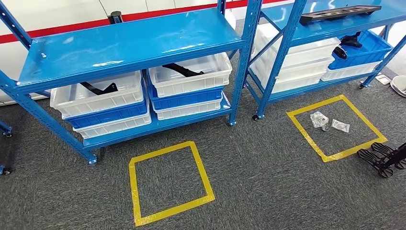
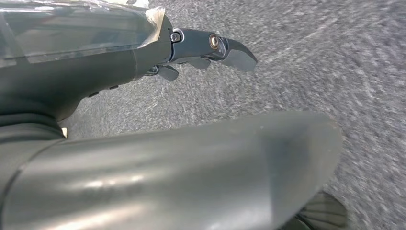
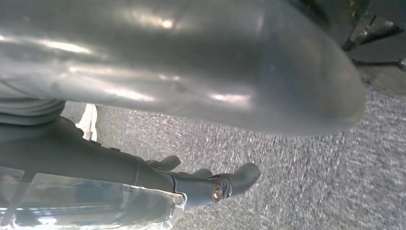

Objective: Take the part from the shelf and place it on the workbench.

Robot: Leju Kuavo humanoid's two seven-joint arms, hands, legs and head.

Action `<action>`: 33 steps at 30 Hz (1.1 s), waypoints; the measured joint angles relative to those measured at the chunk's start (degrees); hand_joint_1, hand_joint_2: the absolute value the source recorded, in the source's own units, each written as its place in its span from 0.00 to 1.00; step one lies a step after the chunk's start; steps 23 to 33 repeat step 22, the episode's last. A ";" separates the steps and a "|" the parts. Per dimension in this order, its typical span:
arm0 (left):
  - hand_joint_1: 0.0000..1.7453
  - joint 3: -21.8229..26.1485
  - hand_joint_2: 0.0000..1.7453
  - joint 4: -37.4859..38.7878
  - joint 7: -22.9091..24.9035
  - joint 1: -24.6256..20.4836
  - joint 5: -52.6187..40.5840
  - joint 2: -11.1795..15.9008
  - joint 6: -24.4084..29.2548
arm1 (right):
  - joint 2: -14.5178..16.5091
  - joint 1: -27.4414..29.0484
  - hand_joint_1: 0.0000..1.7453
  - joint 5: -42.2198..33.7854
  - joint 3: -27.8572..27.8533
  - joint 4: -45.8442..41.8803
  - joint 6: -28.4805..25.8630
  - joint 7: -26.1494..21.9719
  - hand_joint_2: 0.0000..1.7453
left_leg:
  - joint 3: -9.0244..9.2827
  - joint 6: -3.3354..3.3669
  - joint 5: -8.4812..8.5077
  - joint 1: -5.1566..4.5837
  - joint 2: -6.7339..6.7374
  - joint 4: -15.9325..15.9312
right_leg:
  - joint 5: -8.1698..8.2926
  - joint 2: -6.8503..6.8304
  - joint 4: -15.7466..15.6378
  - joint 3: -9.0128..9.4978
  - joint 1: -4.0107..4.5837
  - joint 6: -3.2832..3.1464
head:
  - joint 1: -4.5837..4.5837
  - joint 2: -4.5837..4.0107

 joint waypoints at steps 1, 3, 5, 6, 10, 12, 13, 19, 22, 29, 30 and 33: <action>0.00 0.00 0.00 -0.01 0.01 -0.10 -0.04 0.02 0.01 | 0.02 -0.09 0.00 0.01 0.00 -0.01 -0.01 0.02 0.00 | -1.49 -0.42 -0.23 0.20 0.14 2.46 | -0.23 0.03 -0.10 0.60 -0.25 -0.32 | -0.04 0.00; 0.00 0.00 0.00 -0.01 0.07 -0.14 -0.13 -0.01 0.01 | 0.08 -0.18 0.00 0.03 -0.01 -0.01 -0.06 0.03 0.00 | -6.28 -1.40 -2.08 0.91 0.41 9.06 | -0.97 0.02 -0.19 1.34 -0.47 -0.60 | -0.11 0.00; 0.00 0.00 0.00 -0.01 0.18 -0.02 -0.26 0.01 0.03 | 0.12 -0.06 0.00 0.07 -0.01 -0.01 -0.10 0.02 0.00 | -10.69 -2.37 -4.93 1.79 0.55 13.02 | -1.99 0.07 -0.19 2.32 -0.79 -0.34 | -0.09 0.00; 0.00 0.00 0.00 -0.01 0.22 0.04 -0.32 0.03 0.04 | 0.12 0.06 0.00 0.10 -0.01 -0.01 -0.12 0.00 0.00 | -11.83 -2.74 -5.36 2.17 0.63 12.86 | -2.52 0.11 -0.19 2.94 -1.01 -0.12 | -0.09 0.00; 0.00 0.00 0.00 0.01 0.26 0.10 -0.38 0.08 0.10 | 0.21 0.13 0.00 0.15 -0.01 -0.01 -0.17 -0.18 0.00 | -10.25 -3.64 3.52 3.03 1.50 2.08 | -4.80 0.20 -0.35 5.75 -1.83 1.39 | -0.21 0.00; 0.00 0.00 0.00 0.03 0.27 0.09 -0.39 0.08 0.13 | 0.27 -0.01 0.00 0.16 -0.01 -0.02 -0.25 -0.26 0.00 | -9.42 -3.14 4.66 2.70 1.96 0.04 | -5.29 0.16 -0.77 7.19 -1.79 2.61 | -0.30 0.00; 0.00 0.00 0.00 0.04 0.28 0.07 -0.42 0.09 0.14 | 0.30 -0.04 0.00 0.17 -0.01 -0.02 -0.30 -0.30 0.00 | -8.95 -2.49 4.09 2.49 1.79 -0.19 | -5.05 0.10 -0.88 7.74 -1.68 3.37 | -0.28 0.00; 0.00 -0.01 0.00 0.02 0.29 0.02 -0.59 0.18 0.64 | 0.41 -0.38 0.00 0.32 -0.01 -0.03 -0.38 -0.34 0.00 | -6.07 0.64 5.44 1.82 1.17 -1.49 | -10.00 0.03 11.56 1.97 -0.94 2.61 | 0.44 0.00; 0.00 -0.03 0.00 0.03 0.29 0.06 -0.96 0.05 1.62 | 0.36 -0.24 0.00 0.56 -0.01 -0.03 -0.43 -0.32 0.00 | -5.76 1.05 5.06 1.13 0.39 -1.45 | -11.00 0.05 14.25 -1.36 -0.18 2.72 | 0.49 0.00; 0.00 -0.03 0.00 0.03 0.29 0.06 -0.96 0.05 1.62 | 0.36 -0.24 0.00 0.56 -0.01 -0.03 -0.43 -0.32 0.00 | -5.76 1.05 5.06 1.13 0.39 -1.45 | -11.00 0.05 14.25 -1.36 -0.18 2.72 | 0.49 0.00; 0.00 -0.03 0.00 0.03 0.29 0.06 -0.96 0.05 1.62 | 0.36 -0.24 0.00 0.56 -0.01 -0.03 -0.43 -0.32 0.00 | -5.76 1.05 5.06 1.13 0.39 -1.45 | -11.00 0.05 14.25 -1.36 -0.18 2.72 | 0.49 0.00; 0.00 -0.03 0.00 0.03 0.29 0.06 -0.96 0.05 1.62 | 0.36 -0.24 0.00 0.56 -0.01 -0.03 -0.43 -0.32 0.00 | -5.76 1.05 5.06 1.13 0.39 -1.45 | -11.00 0.05 14.25 -1.36 -0.18 2.72 | 0.49 0.00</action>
